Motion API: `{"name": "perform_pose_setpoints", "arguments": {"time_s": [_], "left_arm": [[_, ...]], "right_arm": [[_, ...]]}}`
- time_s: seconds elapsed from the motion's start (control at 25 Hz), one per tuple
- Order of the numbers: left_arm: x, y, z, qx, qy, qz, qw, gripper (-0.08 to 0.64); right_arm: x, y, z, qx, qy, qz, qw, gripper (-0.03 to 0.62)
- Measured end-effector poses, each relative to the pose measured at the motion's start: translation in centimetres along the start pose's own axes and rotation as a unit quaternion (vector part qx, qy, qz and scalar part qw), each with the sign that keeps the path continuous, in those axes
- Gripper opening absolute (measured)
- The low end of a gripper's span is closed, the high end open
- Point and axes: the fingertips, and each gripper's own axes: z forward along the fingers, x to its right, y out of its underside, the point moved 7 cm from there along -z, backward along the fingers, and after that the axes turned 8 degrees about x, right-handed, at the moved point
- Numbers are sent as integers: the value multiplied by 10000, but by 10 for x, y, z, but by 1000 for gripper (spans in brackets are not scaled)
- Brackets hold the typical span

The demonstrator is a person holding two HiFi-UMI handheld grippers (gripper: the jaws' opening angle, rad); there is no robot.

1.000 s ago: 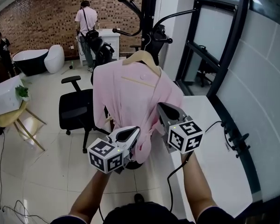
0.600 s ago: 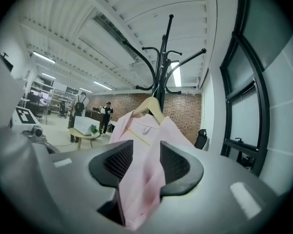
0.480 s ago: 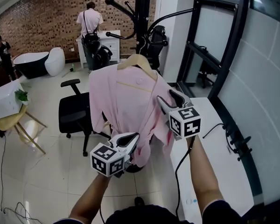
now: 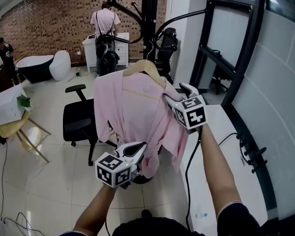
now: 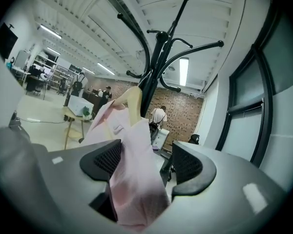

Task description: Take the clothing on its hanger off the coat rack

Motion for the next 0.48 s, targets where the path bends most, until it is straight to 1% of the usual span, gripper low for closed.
{"name": "perform_pose_setpoints", "arguments": {"time_s": [0.12,0.16,0.2,0.32,0.4,0.48], "left_arm": [[-3,-1,0,49,-63,-17,10000,12],[-4,-2,0,64,-86,-22,9999,12],[-5,-2,0,76,-110,-26,9999,12],[-8,0,-1,99,-179,-50,9998,12],[-10,1,-2,108,-213,-75,9997,12],[-11,3,-3,110,-247,-97,9996,12]], "right_arm": [[1,2,11,-163,-63,-126,9998,319],[1,4,14,-237,-81,-186,9995,302],[1,6,16,-318,-104,-269,9991,279],[-3,12,21,-565,-231,-585,9964,182],[-5,14,23,-667,-349,-656,9950,107],[-6,14,23,-672,-414,-653,9947,95]]}}
